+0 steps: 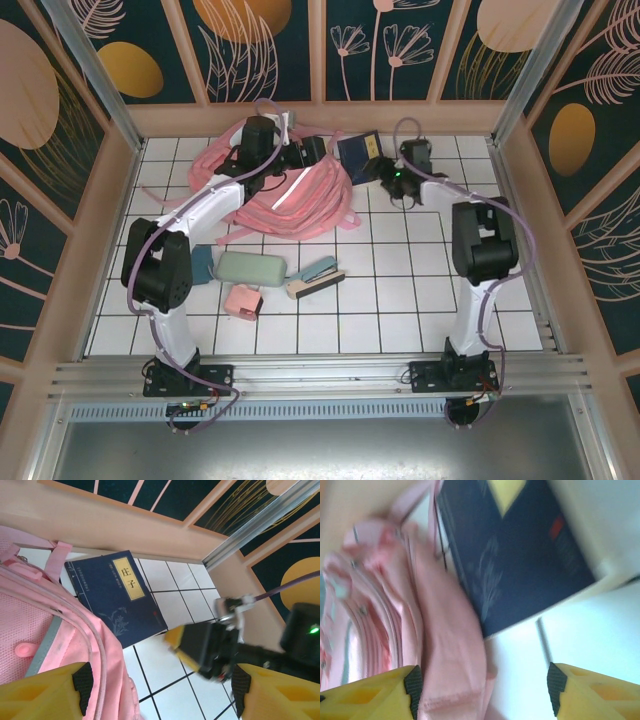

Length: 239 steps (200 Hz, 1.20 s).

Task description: Pack the student bag

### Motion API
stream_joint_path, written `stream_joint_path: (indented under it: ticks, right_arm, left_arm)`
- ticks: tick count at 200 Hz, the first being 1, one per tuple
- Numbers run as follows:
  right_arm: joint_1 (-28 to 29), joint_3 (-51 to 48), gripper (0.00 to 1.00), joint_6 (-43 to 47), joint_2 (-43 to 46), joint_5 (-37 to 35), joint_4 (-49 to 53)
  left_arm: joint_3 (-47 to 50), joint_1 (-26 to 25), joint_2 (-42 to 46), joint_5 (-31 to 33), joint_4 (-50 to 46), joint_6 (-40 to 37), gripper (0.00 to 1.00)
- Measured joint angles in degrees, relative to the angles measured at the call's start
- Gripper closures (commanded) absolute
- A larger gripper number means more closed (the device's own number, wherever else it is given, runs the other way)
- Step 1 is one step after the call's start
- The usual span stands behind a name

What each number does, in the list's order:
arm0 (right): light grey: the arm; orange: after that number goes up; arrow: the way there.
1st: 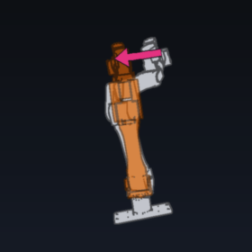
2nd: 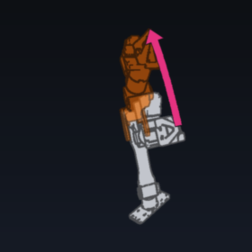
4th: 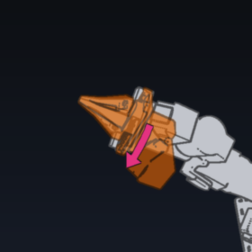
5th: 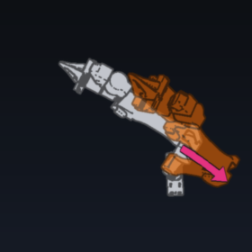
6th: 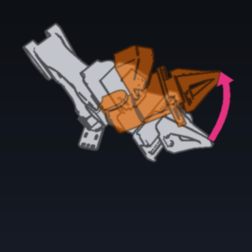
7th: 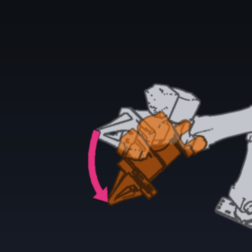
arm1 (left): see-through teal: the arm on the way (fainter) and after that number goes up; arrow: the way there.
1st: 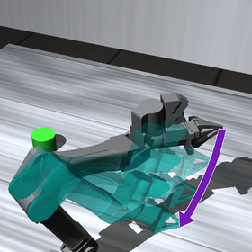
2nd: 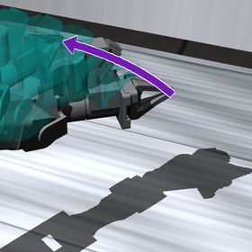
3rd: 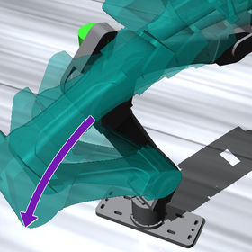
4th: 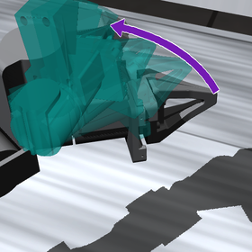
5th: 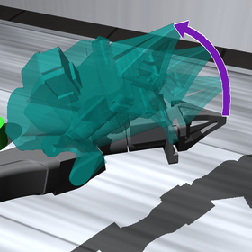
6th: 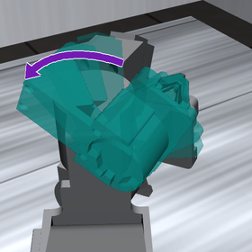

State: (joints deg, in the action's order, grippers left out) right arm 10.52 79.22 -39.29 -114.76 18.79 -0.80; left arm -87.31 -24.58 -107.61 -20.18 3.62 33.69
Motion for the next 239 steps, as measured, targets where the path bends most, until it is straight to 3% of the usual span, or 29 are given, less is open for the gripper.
stream_joint_path:
  ticks: [29,58,90,130,175,239]
  right_arm:
    - [-5.29,4.02,0.36,0.85,0.52,-2.05,0.83]
    - [-8.31,17.29,0.34,1.77,-7.78,3.43,4.13]
    - [-8.66,31.08,0.33,2.80,-19.65,9.03,7.87]
    - [-7.80,35.10,0.36,2.75,-26.45,12.46,11.65]
    - [-5.09,38.01,0.54,2.47,-28.13,14.45,12.24]
    - [-3.34,38.75,0.94,3.41,-28.15,15.08,13.31]
  left_arm:
    - [0.00,0.00,0.96,0.83,-0.79,-0.02,0.25]
    - [0.00,0.04,2.27,1.16,-1.09,0.00,0.26]
    - [0.00,0.04,2.73,0.90,-1.14,0.00,0.28]
    - [0.24,0.04,2.73,-0.15,-1.22,0.42,0.29]
    - [0.87,0.04,2.73,-1.01,-1.22,1.03,0.28]
    - [1.36,0.04,2.73,-1.88,-0.81,1.07,0.28]
